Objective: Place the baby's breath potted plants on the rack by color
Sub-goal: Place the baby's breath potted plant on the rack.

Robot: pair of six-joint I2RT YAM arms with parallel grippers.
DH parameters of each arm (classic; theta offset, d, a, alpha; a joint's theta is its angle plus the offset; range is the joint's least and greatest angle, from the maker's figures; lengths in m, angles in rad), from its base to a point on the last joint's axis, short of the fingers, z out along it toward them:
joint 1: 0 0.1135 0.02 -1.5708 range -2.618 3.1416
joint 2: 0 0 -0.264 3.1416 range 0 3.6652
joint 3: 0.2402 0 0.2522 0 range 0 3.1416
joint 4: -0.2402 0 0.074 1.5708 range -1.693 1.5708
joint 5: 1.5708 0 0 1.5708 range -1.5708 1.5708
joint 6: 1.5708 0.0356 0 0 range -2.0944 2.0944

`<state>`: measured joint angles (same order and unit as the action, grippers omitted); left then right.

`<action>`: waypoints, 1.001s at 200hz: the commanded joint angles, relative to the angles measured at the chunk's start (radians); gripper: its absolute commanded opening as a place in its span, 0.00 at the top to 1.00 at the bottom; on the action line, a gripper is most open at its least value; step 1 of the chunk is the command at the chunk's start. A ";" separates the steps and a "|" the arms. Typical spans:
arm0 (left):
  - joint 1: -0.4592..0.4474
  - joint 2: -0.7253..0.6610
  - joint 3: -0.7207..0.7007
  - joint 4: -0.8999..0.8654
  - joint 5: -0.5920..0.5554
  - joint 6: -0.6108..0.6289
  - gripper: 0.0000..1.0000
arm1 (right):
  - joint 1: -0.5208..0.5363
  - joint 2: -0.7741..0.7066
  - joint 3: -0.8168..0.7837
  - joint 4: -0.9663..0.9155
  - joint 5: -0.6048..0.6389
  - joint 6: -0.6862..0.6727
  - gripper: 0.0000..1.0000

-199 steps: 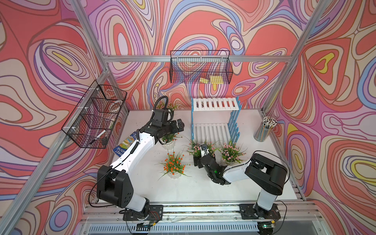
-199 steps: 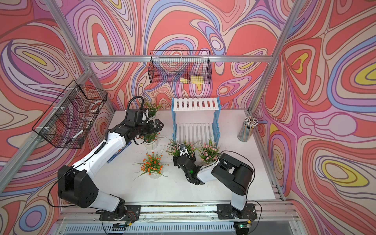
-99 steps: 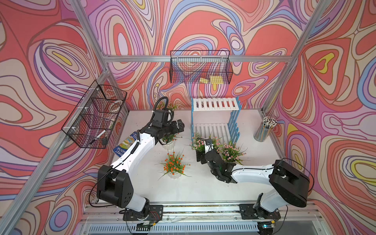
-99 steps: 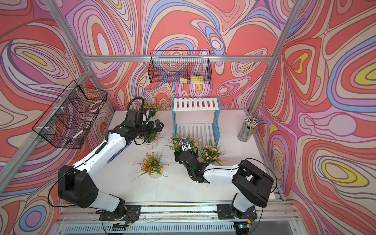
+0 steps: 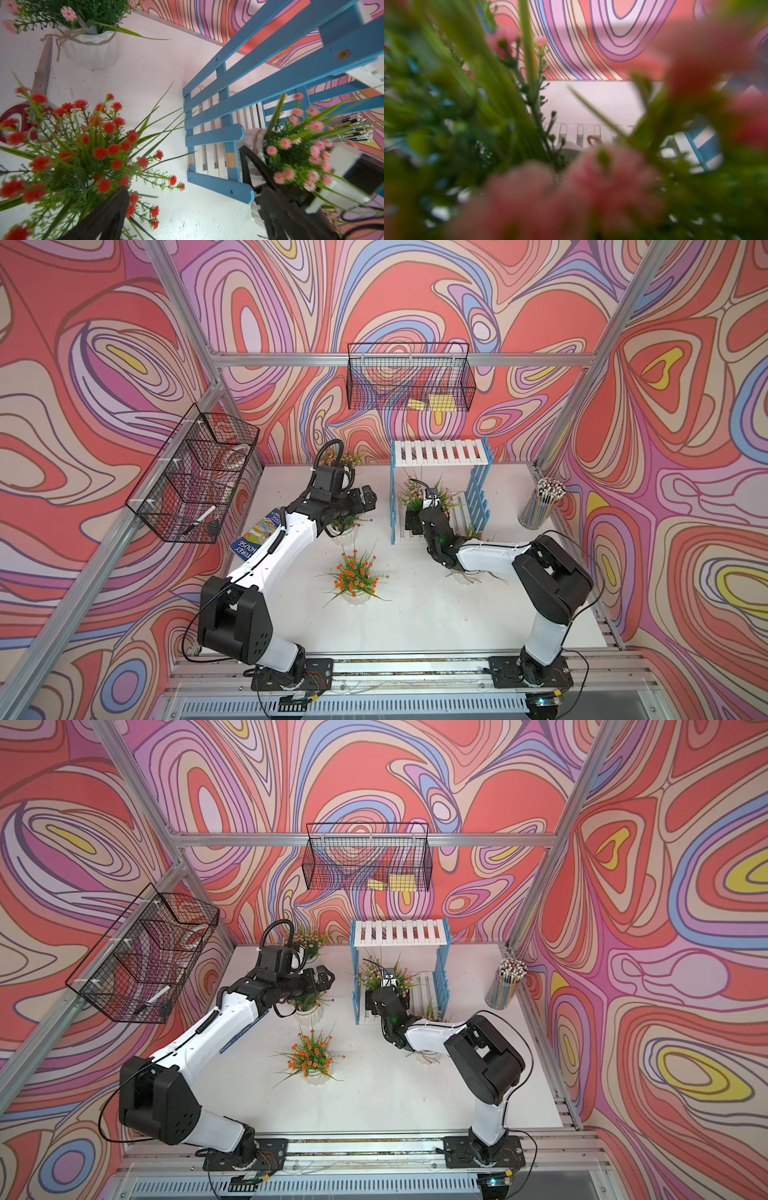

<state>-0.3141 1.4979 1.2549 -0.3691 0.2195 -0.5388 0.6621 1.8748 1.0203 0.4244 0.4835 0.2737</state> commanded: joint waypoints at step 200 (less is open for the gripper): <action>0.007 0.030 -0.008 0.048 0.029 -0.005 0.00 | -0.074 0.197 0.321 -0.129 -0.189 -0.037 0.02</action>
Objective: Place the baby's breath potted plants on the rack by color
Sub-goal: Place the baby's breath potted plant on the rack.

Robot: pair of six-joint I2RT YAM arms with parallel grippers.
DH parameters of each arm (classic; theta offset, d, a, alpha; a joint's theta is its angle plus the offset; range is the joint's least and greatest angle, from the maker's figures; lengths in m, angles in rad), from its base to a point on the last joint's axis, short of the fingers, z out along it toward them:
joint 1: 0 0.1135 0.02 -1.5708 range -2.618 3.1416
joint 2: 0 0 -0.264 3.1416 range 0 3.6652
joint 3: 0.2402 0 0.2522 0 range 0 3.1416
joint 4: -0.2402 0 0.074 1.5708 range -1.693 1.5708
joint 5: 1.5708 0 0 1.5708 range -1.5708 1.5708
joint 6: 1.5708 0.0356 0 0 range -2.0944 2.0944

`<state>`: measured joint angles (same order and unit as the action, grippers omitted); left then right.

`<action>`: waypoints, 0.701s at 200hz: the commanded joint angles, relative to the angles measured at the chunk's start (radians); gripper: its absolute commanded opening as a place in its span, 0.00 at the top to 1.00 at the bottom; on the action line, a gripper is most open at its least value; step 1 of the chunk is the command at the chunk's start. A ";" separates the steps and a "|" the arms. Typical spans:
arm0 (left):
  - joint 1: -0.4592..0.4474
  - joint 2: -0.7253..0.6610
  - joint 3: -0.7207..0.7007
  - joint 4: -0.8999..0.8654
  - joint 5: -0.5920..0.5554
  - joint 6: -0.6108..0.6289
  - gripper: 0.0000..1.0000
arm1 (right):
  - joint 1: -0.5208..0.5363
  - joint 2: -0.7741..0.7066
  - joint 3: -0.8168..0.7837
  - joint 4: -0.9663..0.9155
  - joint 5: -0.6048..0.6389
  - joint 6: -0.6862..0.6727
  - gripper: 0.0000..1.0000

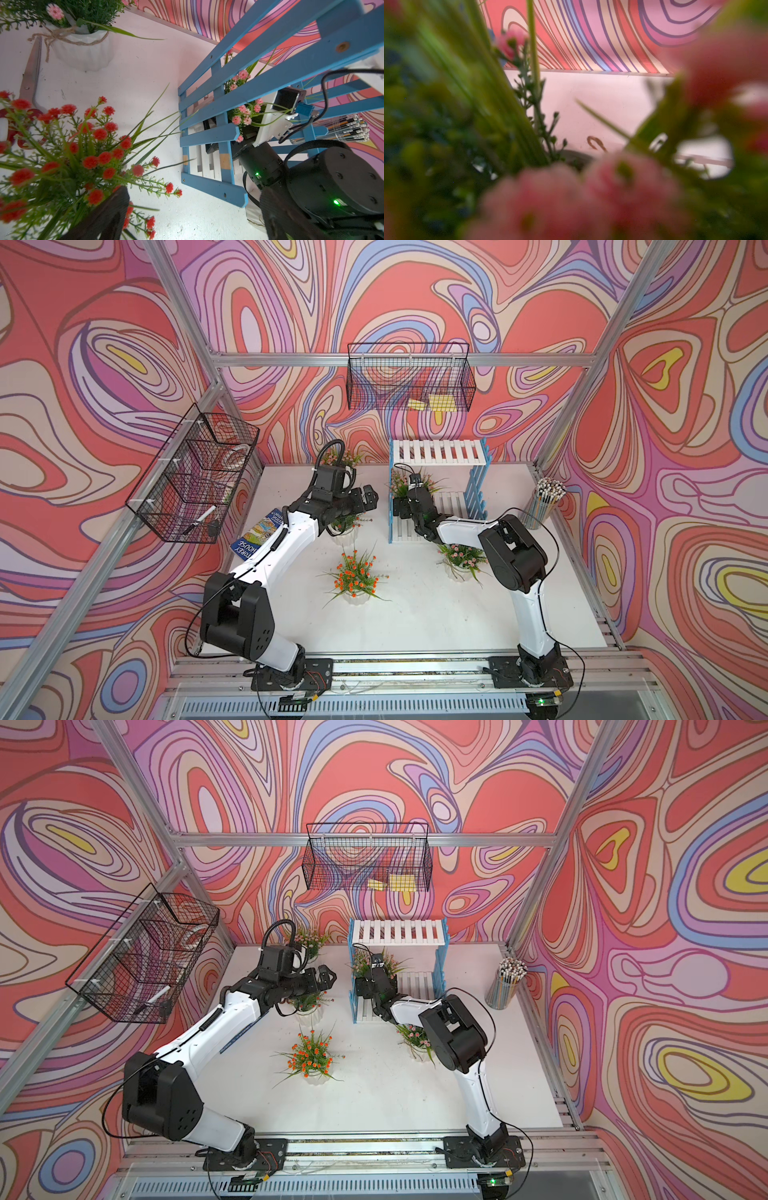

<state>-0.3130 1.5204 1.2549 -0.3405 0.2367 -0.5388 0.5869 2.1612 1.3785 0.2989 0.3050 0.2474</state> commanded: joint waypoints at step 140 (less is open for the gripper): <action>0.001 -0.085 -0.089 0.000 0.028 0.039 0.00 | 0.013 -0.603 -0.381 -0.212 -0.194 0.039 0.02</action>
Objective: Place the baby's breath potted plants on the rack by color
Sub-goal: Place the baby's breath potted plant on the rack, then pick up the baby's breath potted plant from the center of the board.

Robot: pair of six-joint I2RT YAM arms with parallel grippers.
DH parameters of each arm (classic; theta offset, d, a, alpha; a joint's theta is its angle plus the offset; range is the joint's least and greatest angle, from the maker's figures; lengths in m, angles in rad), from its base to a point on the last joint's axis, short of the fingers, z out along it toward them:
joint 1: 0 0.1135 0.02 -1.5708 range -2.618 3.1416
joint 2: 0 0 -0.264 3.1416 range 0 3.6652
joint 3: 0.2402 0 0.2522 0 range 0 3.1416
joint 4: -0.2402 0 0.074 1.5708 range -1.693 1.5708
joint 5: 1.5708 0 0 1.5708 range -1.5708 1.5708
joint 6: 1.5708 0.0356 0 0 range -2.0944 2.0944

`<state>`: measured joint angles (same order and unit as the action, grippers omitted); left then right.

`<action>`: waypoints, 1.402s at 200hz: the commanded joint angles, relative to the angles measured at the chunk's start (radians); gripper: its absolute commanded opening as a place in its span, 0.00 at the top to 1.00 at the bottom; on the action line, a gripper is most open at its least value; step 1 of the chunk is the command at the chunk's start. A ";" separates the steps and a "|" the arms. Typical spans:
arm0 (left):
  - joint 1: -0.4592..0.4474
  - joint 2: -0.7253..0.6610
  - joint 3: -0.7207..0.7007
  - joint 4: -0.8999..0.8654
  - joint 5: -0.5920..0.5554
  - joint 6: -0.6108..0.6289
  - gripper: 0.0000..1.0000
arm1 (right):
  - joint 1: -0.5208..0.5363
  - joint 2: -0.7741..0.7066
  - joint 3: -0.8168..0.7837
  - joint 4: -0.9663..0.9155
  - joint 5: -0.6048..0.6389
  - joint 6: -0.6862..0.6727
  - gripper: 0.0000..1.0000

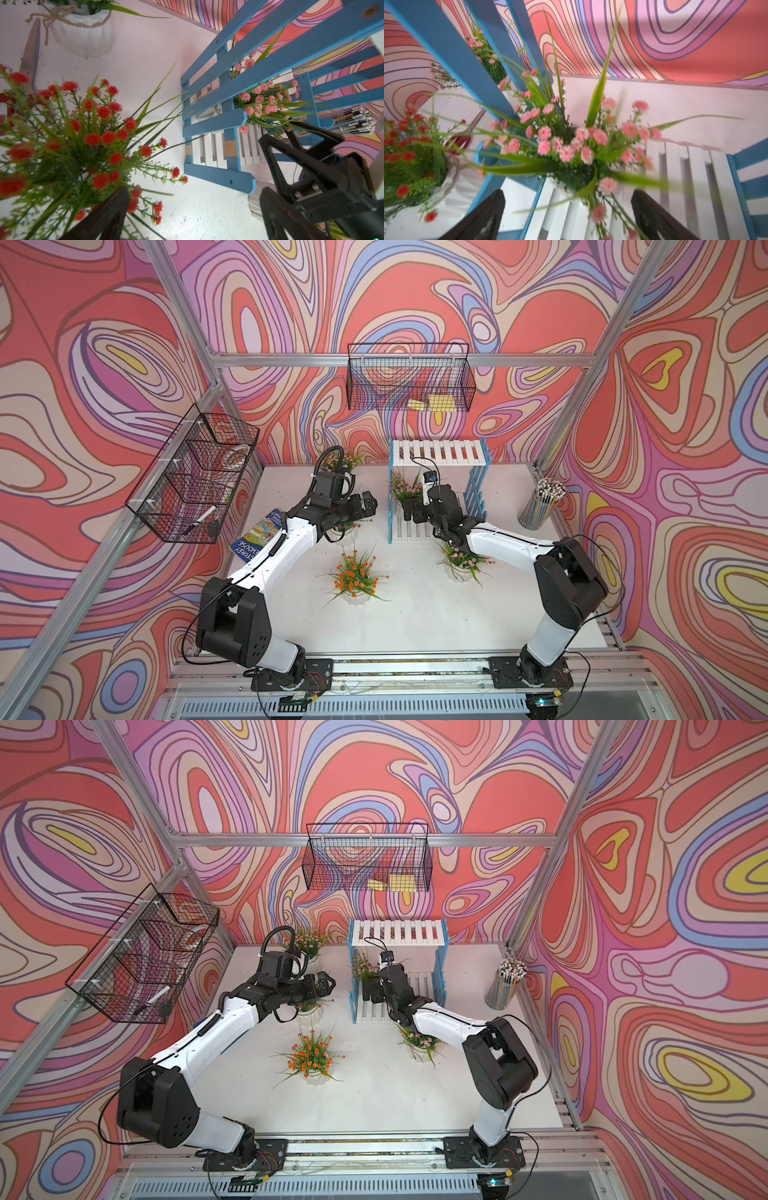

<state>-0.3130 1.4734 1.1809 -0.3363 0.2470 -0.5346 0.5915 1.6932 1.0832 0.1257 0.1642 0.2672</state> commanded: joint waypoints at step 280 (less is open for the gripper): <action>-0.812 0.408 -0.207 0.943 -0.358 0.213 0.00 | -0.521 -0.674 -0.029 -0.585 -0.241 0.147 0.02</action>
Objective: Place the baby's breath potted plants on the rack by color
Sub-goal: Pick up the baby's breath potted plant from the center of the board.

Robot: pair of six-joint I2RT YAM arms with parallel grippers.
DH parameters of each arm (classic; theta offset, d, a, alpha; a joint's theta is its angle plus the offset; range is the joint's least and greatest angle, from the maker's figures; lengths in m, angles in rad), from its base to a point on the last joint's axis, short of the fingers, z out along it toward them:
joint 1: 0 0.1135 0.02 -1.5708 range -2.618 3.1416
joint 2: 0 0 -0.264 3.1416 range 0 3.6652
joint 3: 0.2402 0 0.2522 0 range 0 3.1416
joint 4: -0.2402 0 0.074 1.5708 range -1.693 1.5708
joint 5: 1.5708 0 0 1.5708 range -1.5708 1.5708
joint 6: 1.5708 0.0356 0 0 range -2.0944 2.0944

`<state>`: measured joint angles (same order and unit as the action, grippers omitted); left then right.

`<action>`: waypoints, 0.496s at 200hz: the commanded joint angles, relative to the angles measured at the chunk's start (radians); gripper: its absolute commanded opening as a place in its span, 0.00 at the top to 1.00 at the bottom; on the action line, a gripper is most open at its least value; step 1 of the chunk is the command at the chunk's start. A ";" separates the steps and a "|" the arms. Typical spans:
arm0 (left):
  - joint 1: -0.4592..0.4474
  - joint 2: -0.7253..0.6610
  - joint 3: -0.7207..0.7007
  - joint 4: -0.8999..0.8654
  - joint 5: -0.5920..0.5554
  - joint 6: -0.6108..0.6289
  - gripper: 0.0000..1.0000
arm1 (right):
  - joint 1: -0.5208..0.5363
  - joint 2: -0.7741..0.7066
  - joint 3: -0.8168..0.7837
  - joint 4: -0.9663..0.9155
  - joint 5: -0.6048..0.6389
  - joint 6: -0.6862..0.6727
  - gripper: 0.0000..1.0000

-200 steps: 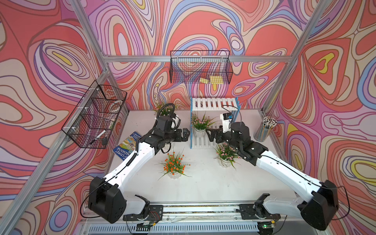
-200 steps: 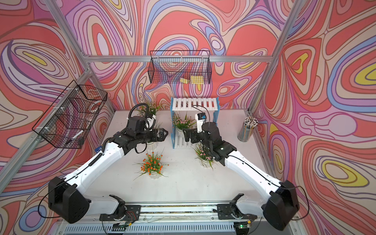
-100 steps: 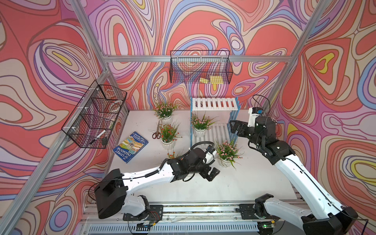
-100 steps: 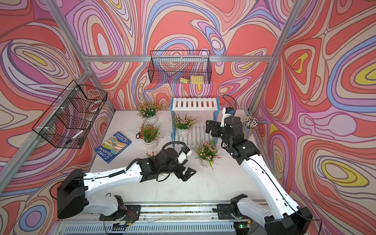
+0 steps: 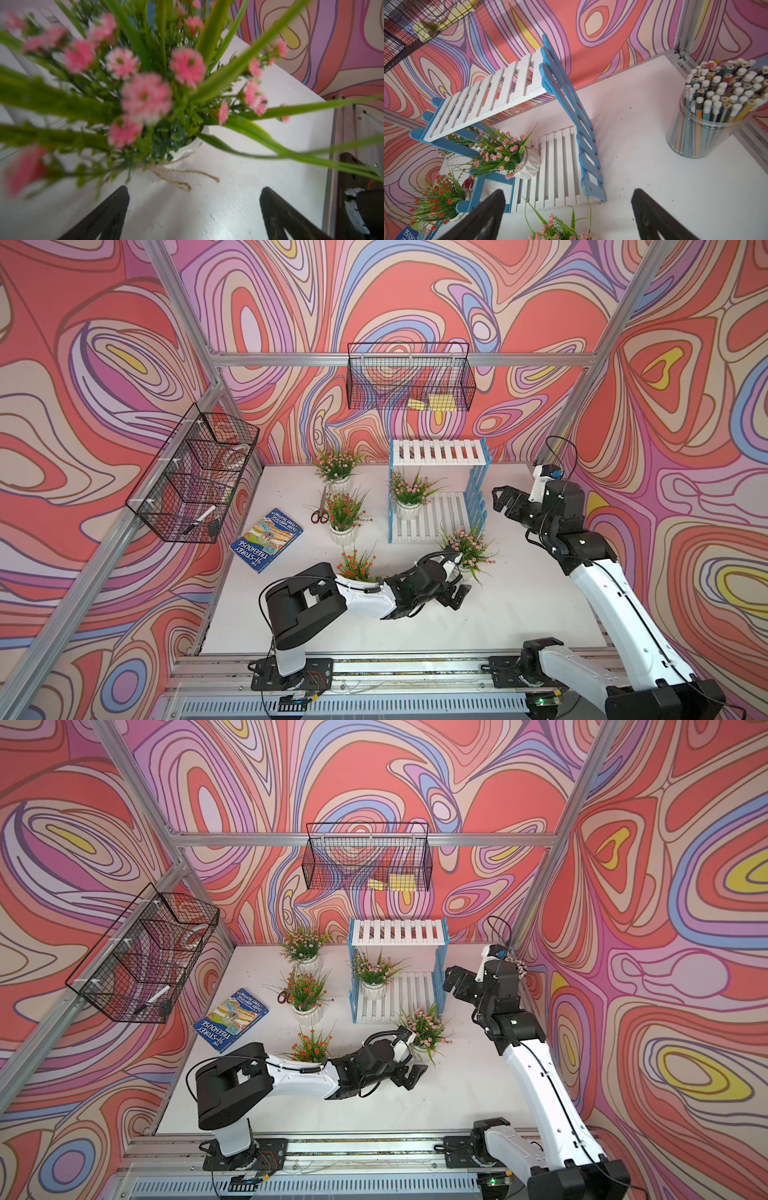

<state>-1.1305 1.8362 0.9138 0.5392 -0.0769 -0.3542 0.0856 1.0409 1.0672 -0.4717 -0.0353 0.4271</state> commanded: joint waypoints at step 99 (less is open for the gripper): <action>0.045 0.205 0.263 -0.121 -0.152 0.020 0.00 | -0.016 -0.079 -0.056 0.041 -0.080 -0.025 0.02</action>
<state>-1.0962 2.0090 1.1511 0.4664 -0.1665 -0.3328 0.0734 0.9901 1.0332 -0.4549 -0.1005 0.4187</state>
